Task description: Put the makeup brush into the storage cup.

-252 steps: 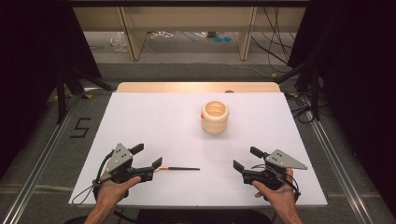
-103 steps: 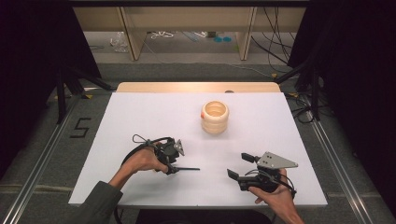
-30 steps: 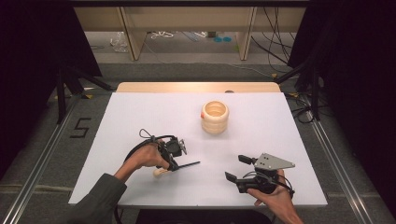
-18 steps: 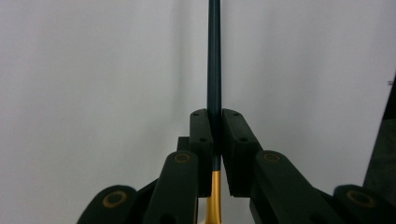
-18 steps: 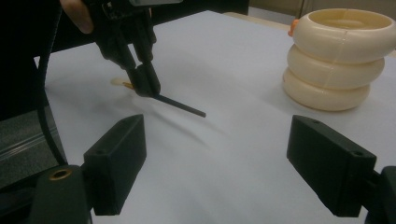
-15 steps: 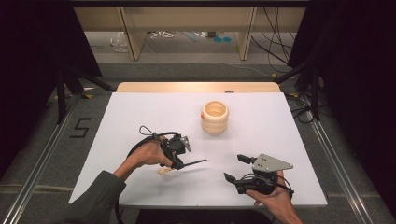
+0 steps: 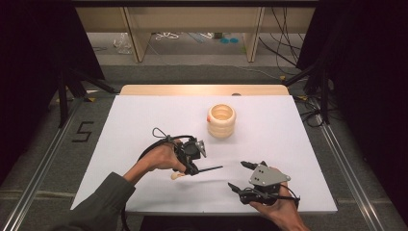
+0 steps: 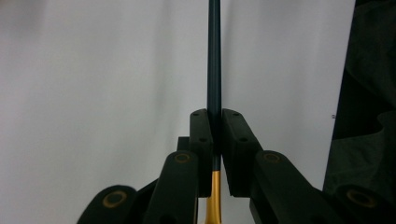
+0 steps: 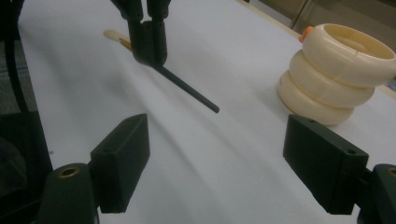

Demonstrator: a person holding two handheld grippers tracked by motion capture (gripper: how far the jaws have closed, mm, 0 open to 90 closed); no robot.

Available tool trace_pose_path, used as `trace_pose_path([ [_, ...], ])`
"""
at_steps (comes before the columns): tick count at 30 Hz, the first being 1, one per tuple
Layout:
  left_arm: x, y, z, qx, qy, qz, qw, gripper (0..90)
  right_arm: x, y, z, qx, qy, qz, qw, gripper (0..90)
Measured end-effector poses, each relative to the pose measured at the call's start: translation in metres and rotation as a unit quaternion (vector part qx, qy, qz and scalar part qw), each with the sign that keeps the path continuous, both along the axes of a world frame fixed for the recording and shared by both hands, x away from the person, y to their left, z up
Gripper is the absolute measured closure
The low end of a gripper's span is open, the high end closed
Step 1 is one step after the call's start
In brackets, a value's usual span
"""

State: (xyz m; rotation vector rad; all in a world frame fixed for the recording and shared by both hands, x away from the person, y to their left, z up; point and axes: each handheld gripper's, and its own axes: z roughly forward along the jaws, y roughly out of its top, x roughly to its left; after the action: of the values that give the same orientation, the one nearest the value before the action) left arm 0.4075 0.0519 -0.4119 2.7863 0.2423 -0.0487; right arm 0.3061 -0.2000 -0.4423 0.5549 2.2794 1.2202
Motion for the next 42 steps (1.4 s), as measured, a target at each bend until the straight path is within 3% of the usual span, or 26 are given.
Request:
trace_pose_path([
  [11, -0.008, -0.02, -0.001, 0.007, 0.007, -0.029, 0.9995, 83.3, -0.005, 0.008, 0.0, -0.057, -0.04, 0.019, 0.9974, 25.2],
  [15, -0.009, -0.025, 0.001, 0.009, 0.012, -0.035, 0.9993, 83.3, -0.006, 0.01, -0.001, -0.07, -0.043, 0.025, 0.9963, 25.7],
  [16, -0.009, -0.026, 0.001, 0.007, 0.011, -0.037, 0.9992, 83.3, -0.007, 0.012, -0.001, -0.085, -0.052, 0.028, 0.9946, 26.0],
  [21, -0.012, -0.032, 0.003, 0.002, 0.015, -0.037, 0.9992, 83.2, -0.011, 0.017, -0.001, -0.107, -0.068, 0.04, 0.9911, 27.6],
  [22, -0.012, -0.032, 0.004, 0.01, 0.016, -0.046, 0.9988, 83.2, -0.012, 0.018, -0.001, -0.115, -0.074, 0.043, 0.9896, 27.9],
  [24, -0.015, -0.036, 0.004, 0.004, 0.023, -0.04, 0.999, 83.3, -0.013, 0.021, -0.001, -0.135, -0.089, 0.049, 0.9856, 28.9],
  [25, -0.015, -0.036, 0.004, 0.004, 0.023, -0.04, 0.999, 83.3, -0.013, 0.021, -0.001, -0.135, -0.089, 0.049, 0.9856, 28.9],
  [27, -0.015, -0.039, 0.004, 0.016, 0.022, -0.053, 0.9982, 83.3, -0.015, 0.024, -0.001, -0.148, -0.101, 0.057, 0.9821, 29.8],
  [29, -0.015, -0.04, 0.004, 0.015, 0.024, -0.052, 0.9982, 83.2, -0.016, 0.025, -0.002, -0.148, -0.104, 0.055, 0.982, 29.8],
  [30, -0.015, -0.041, 0.005, 0.019, 0.022, -0.058, 0.9979, 83.3, -0.017, 0.027, -0.002, -0.157, -0.112, 0.06, 0.9795, 30.2],
  [32, -0.014, -0.042, 0.006, 0.02, 0.021, -0.06, 0.9978, 83.2, -0.017, 0.028, -0.003, -0.162, -0.111, 0.063, 0.9786, 30.5],
  [33, -0.017, -0.043, 0.006, 0.007, 0.026, -0.046, 0.9986, 83.2, -0.017, 0.029, -0.003, -0.165, -0.111, 0.066, 0.9778, 30.9],
  [35, -0.016, -0.043, 0.007, 0.014, 0.027, -0.057, 0.9979, 83.2, -0.018, 0.031, -0.004, -0.174, -0.117, 0.072, 0.9751, 32.2],
  [38, -0.018, -0.044, 0.006, 0.01, 0.026, -0.056, 0.998, 83.3, -0.018, 0.032, -0.004, -0.173, -0.115, 0.071, 0.9756, 32.6],
  [41, -0.019, -0.045, 0.008, 0.007, 0.025, -0.057, 0.998, 83.2, -0.017, 0.033, -0.004, -0.179, -0.116, 0.077, 0.974, 33.4],
  [42, -0.019, -0.046, 0.01, 0.016, 0.026, -0.064, 0.9975, 83.2, -0.017, 0.034, -0.005, -0.181, -0.113, 0.079, 0.9738, 34.7],
])
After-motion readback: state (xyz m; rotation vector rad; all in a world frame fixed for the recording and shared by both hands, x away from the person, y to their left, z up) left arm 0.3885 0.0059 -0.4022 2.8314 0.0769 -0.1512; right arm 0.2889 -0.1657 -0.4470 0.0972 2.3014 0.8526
